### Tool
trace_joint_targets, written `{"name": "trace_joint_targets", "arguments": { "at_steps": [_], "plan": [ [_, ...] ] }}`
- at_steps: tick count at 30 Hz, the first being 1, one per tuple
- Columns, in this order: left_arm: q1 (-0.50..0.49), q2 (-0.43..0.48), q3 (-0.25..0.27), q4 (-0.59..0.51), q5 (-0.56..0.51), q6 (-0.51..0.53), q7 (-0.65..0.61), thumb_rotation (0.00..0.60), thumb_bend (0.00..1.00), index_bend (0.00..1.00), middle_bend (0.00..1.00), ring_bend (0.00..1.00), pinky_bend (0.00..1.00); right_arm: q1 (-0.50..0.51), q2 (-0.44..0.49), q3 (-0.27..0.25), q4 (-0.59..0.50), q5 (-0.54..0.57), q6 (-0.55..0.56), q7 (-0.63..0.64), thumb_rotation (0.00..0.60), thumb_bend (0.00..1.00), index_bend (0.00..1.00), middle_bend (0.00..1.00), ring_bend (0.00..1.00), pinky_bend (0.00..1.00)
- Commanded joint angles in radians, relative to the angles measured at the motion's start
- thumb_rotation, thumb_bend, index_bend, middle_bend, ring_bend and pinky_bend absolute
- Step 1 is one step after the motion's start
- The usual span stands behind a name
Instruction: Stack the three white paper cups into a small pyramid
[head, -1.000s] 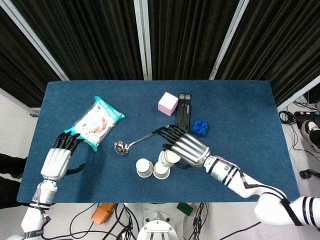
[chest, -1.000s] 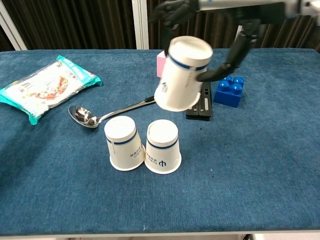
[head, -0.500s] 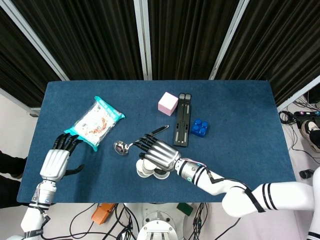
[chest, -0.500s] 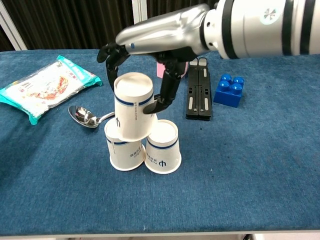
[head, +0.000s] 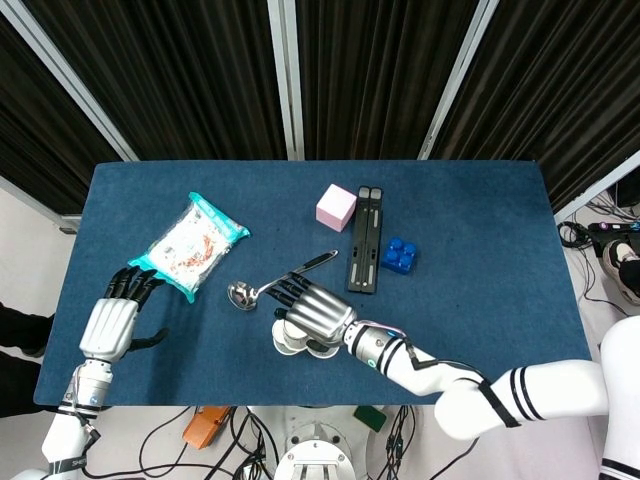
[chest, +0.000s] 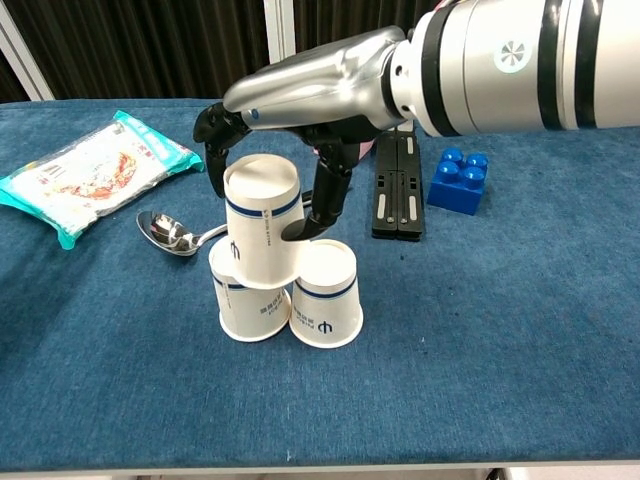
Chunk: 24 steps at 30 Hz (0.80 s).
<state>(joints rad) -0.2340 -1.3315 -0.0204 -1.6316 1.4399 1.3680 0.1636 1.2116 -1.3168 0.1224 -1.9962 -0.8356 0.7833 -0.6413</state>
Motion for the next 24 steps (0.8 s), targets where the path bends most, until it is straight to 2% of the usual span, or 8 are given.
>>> {"name": "trace_joint_targets", "arguments": {
  "at_steps": [1, 7, 10, 12, 17, 21, 24],
  "plan": [
    [0.001, 0.0, -0.001, 0.001, -0.001, -0.001, -0.001, 0.6, 0.2, 0.19, 0.11, 0.0, 0.0, 0.002, 0.008, -0.006, -0.009, -0.003, 0.005, 0.005, 0.6, 0.43, 0.27, 0.08, 0.0, 0.03],
    [0.002, 0.014, -0.011, 0.001, -0.004, 0.002, 0.004, 0.6, 0.2, 0.19, 0.11, 0.0, 0.0, -0.04, 0.072, -0.022, -0.064, -0.067, 0.064, 0.034, 0.6, 0.43, 0.12, 0.08, 0.0, 0.03],
    [0.001, 0.036, -0.02, 0.018, -0.003, 0.008, 0.011, 0.6, 0.2, 0.19, 0.11, 0.0, 0.0, -0.135, 0.137, -0.05, -0.089, -0.181, 0.166, 0.082, 0.6, 0.43, 0.09, 0.08, 0.0, 0.03],
    [0.003, 0.055, -0.03, 0.037, -0.011, 0.014, 0.014, 0.6, 0.2, 0.19, 0.11, 0.0, 0.0, -0.229, 0.176, -0.089, -0.077, -0.294, 0.27, 0.123, 0.6, 0.43, 0.07, 0.08, 0.0, 0.03],
    [0.024, 0.102, -0.05, 0.073, -0.039, 0.037, -0.037, 0.6, 0.2, 0.19, 0.11, 0.0, 0.0, -0.474, 0.252, -0.207, 0.017, -0.523, 0.538, 0.229, 0.6, 0.43, 0.02, 0.08, 0.0, 0.03],
    [0.055, 0.121, -0.051, 0.104, -0.049, 0.068, -0.089, 0.6, 0.2, 0.19, 0.11, 0.0, 0.0, -0.648, 0.278, -0.271, 0.123, -0.616, 0.712, 0.377, 0.6, 0.43, 0.0, 0.07, 0.0, 0.03],
    [0.086, 0.127, -0.038, 0.12, -0.043, 0.093, -0.138, 0.6, 0.2, 0.19, 0.11, 0.0, 0.0, -0.773, 0.266, -0.299, 0.227, -0.644, 0.825, 0.489, 0.6, 0.43, 0.0, 0.06, 0.0, 0.02]
  ]
}}
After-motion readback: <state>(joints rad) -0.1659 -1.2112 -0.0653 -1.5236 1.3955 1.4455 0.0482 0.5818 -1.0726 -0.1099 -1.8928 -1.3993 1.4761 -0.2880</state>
